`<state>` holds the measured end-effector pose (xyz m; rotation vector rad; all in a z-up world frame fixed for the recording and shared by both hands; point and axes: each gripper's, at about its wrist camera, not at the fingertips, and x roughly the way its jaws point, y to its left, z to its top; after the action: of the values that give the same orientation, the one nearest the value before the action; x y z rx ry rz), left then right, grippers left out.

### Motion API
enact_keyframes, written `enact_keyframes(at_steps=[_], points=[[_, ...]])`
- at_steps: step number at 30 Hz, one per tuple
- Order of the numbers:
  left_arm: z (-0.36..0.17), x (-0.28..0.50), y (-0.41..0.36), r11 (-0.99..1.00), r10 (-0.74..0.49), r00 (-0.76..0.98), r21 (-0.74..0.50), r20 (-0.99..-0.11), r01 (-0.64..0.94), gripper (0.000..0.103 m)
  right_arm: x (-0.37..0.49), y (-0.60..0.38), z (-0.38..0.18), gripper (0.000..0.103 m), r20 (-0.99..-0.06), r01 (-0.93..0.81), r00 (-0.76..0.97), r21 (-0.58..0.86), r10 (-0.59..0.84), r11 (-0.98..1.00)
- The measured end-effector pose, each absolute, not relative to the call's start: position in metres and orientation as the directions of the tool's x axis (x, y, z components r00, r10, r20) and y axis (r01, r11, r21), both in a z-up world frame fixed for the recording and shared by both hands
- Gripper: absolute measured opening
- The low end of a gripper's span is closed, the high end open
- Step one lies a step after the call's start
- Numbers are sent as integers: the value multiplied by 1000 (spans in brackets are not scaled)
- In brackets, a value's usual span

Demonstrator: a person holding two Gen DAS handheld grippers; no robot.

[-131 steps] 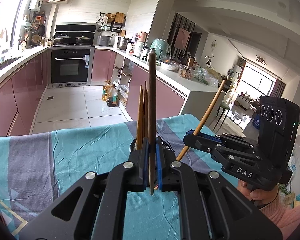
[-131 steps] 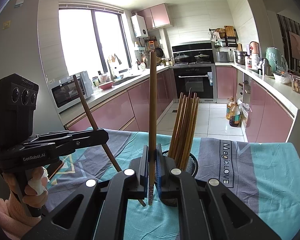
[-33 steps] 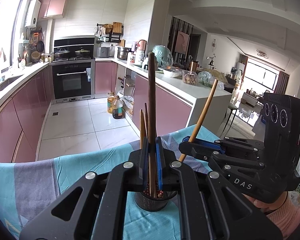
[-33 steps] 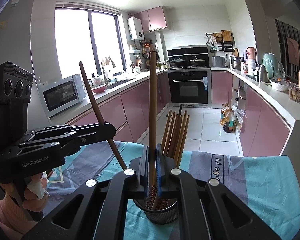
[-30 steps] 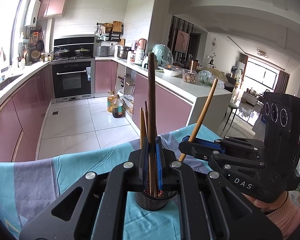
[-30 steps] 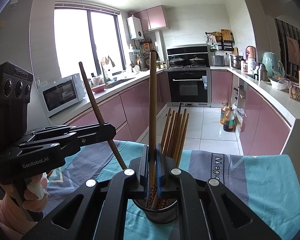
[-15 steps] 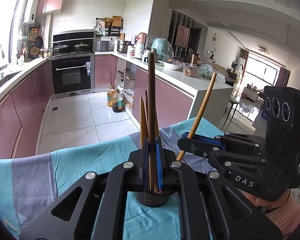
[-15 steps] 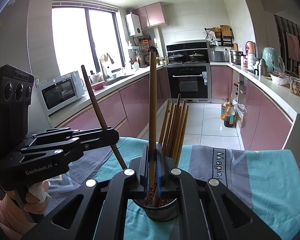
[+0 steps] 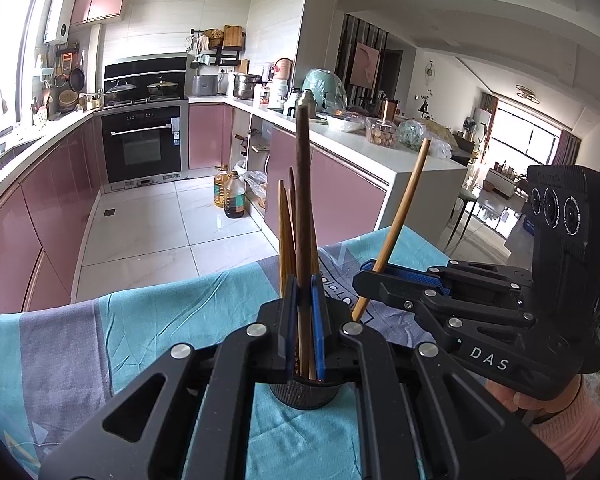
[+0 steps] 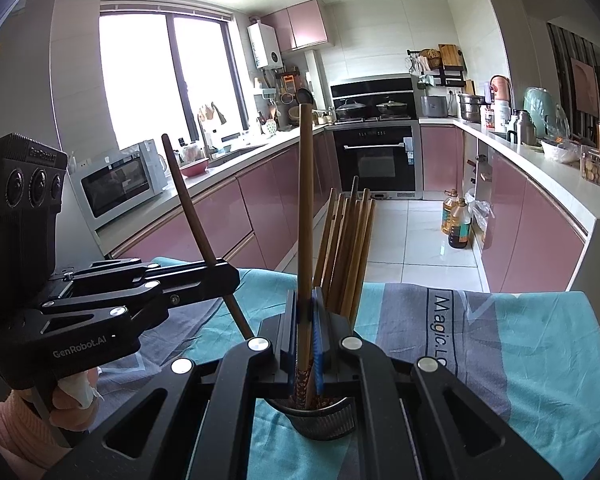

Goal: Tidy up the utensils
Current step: 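Lower the left tool's chopstick into the mesh cup while the right tool inserts its own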

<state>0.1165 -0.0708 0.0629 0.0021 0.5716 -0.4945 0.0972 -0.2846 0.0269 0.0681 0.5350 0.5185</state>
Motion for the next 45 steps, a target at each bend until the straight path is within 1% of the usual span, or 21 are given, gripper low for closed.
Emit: enact_keyframes(at_steps=[45], points=[[47, 127, -80, 881, -443, 696, -129, -565, 455, 8, 109, -283, 6, 6, -518, -438, 704, 221, 485, 871]])
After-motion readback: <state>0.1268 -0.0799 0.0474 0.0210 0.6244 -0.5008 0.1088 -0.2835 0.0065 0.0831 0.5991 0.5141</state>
